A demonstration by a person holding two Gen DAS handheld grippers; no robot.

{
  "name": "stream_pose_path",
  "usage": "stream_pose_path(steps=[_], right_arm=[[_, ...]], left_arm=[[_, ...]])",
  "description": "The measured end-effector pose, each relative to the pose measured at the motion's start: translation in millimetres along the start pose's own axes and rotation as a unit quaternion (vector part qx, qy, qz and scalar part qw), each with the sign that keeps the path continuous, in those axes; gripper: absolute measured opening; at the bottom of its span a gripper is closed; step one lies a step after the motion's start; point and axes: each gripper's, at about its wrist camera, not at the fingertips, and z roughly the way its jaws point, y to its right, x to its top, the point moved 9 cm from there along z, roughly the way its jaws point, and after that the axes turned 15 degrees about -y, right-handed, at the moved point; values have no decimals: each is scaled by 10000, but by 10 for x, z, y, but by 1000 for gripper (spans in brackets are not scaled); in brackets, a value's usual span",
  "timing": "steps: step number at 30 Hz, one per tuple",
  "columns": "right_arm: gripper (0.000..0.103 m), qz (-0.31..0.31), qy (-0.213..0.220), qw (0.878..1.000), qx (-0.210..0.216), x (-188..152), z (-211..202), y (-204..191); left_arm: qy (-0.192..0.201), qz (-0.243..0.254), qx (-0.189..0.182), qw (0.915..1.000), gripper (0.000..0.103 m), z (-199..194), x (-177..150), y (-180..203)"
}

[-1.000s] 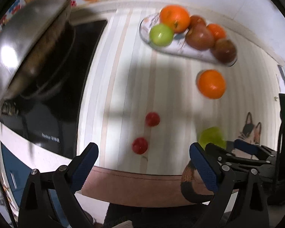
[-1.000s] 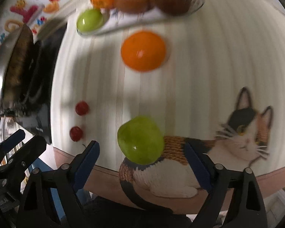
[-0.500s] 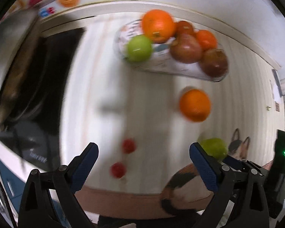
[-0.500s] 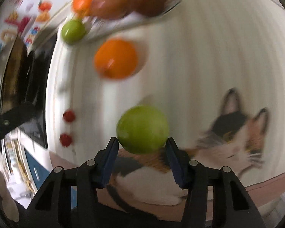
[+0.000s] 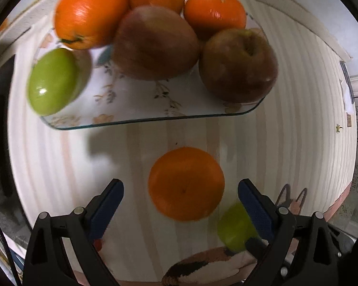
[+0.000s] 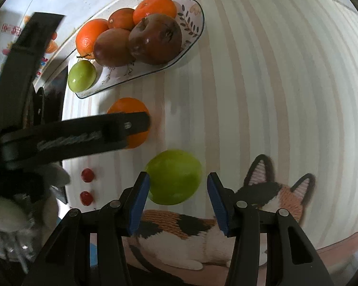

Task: Organize fruits
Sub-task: 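Grasp the green apple with the right gripper while the left gripper grasps the orange, then carry the orange and green apple to the floral plate and open both grippers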

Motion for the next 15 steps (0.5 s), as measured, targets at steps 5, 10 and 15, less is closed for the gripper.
stream_pose_path(steps=[5,10,15], right_arm=[[53,-32,-181,9996,226,11,88,-48],[57,-64,-188,9995,242,101,163,-147],[61,-142,-241,9995,163,204,252,-240]], left_arm=[[104,-81,-191,9997,62,34,36,-44],[224,-240,106,9994,62,32,-226,-377],[197,-479,135,9986,62,104,-484,-688]])
